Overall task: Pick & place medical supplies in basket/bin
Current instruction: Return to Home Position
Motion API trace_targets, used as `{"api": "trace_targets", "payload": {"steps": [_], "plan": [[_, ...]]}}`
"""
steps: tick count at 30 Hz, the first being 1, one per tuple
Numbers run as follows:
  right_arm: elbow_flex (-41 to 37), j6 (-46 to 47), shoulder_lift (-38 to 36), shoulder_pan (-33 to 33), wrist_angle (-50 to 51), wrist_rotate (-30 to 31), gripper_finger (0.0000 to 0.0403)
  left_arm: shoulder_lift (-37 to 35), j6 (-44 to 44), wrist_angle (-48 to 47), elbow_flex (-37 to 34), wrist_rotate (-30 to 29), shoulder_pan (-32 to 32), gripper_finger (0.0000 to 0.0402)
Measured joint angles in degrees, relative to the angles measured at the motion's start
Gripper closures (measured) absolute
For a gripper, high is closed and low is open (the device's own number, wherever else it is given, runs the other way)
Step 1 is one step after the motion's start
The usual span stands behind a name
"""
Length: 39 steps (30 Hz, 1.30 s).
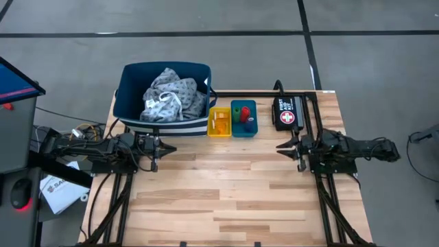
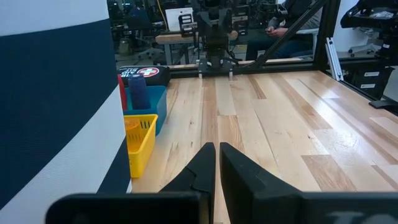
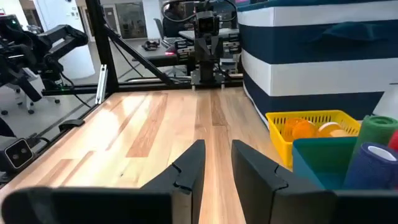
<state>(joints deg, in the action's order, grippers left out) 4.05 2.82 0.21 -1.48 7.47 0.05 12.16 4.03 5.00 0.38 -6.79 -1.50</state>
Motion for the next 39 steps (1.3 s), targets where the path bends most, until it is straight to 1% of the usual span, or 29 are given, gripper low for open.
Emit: {"api": "trace_targets", "payload": {"steps": [4,15,39], "plan": [[-0.92,0.22,0.45,0.00,-0.89,-0.02,0.0326,0.00,0.00,0.00,0.00,0.00,0.00,0.0387],[-0.92,0.22,5.41,0.15,-0.81,-0.02,0.0326,0.00,-0.01,0.22,0.00,0.00,0.00,0.0387],[-0.96,0.22,5.35,0.11,-0.70,-0.02,0.0326,0.00,0.00,0.22,0.00,0.00,0.00,0.0387]]}}
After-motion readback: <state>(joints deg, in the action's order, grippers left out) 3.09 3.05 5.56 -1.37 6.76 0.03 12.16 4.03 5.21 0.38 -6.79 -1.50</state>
